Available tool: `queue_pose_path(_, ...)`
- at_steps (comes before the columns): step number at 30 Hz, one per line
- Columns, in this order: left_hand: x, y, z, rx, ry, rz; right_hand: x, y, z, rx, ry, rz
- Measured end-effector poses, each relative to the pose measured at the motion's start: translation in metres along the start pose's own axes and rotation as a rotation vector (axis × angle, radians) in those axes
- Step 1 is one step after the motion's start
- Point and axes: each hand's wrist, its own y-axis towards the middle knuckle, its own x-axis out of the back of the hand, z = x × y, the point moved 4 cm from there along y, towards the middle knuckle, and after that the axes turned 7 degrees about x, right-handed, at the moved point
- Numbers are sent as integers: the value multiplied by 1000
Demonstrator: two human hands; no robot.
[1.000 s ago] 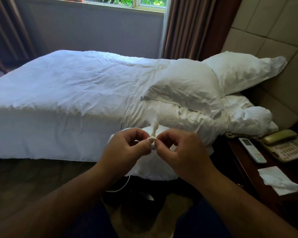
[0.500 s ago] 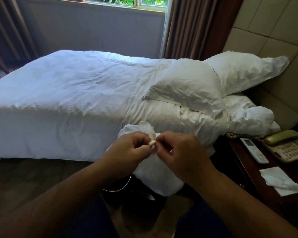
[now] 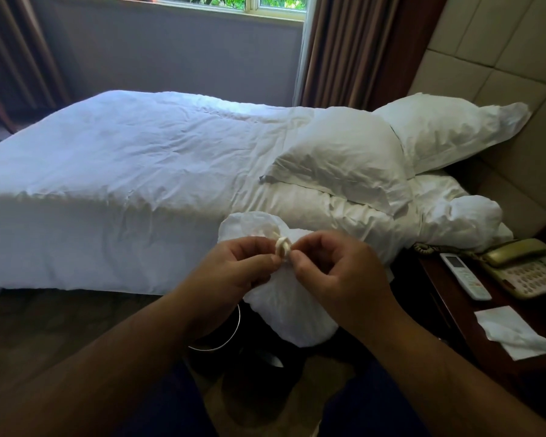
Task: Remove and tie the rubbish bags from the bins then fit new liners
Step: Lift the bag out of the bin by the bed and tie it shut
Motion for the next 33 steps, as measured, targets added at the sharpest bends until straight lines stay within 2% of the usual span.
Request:
queue_pose_path(6, -2, -6, -10, -109, 233, -28, -2, 0, -3, -25, -62, 25)
queue_pose_path(10, 0, -4, -10, -88, 261, -73, -5, 0, -4, -27, -143, 30)
queue_pose_path(15, 3, -2, -10, -87, 280, -70, -13, -4, -1, 137, -291, 71)
queue_pose_path(20, 1, -5, -14, -210, 581, -137, -14, -6, 4, 212, -344, 59)
queue_pose_path(27, 2, -8, -18, -258, 684, -272, -16, -7, 2, 130, -239, 52)
queue_pose_path(33, 9, -5, -16, -271, 828, -323, -17, -2, 5, 293, -549, 197)
